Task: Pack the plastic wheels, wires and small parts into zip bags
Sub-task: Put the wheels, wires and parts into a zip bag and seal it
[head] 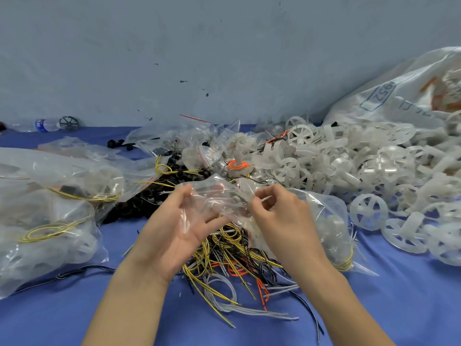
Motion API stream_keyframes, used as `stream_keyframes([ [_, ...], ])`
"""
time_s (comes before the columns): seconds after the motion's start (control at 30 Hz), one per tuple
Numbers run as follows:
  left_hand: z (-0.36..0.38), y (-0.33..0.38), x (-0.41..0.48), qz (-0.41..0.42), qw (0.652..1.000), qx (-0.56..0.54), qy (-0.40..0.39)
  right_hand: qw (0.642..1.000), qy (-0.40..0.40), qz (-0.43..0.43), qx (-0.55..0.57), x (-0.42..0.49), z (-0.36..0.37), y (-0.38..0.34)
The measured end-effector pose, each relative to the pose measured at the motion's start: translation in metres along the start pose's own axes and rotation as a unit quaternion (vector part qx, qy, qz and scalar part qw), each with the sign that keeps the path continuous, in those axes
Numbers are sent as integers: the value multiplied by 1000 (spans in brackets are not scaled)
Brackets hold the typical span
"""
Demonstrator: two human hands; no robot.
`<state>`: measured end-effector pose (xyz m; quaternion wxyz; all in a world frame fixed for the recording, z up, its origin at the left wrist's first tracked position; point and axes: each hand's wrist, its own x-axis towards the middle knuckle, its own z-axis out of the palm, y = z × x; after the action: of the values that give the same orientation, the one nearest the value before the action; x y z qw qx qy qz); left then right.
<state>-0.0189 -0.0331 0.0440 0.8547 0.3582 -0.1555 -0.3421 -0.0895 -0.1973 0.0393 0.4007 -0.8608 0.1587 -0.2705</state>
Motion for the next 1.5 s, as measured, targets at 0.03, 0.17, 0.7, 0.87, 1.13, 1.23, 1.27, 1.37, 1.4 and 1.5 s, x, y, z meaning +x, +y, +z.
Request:
stream_keyframes([
  [0.03,3,-2,3,-9,1000,-14,-13,1000,6,4,10,0,-1,0],
  [0.17,13,-8,13,-7,998,-58,-32,998,10,10,67,-3,-7,2],
  [0.7,61,-49,39,-138,989,54,-15,994,-14,-86,72,-12,-21,-9],
  [0.87,74,-49,42,-173,974,144,-11,989,-12,-123,83,-19,-27,-1],
  [1.13,44,-33,41,-49,846,522,100,920,17,-366,-140,-45,-27,46],
  [1.23,39,-26,36,-66,911,399,83,898,28,-396,-191,-45,-17,50],
  [1.27,39,-25,35,-65,930,354,75,891,50,-404,-203,-46,-14,51],
  [1.37,46,-23,32,-73,966,243,59,899,112,-385,-177,-40,-13,51],
  [1.4,47,-24,32,-60,969,235,49,909,127,-367,-154,-37,-16,50],
  [1.5,47,-24,34,30,946,318,52,952,138,-265,-60,-27,-25,45],
])
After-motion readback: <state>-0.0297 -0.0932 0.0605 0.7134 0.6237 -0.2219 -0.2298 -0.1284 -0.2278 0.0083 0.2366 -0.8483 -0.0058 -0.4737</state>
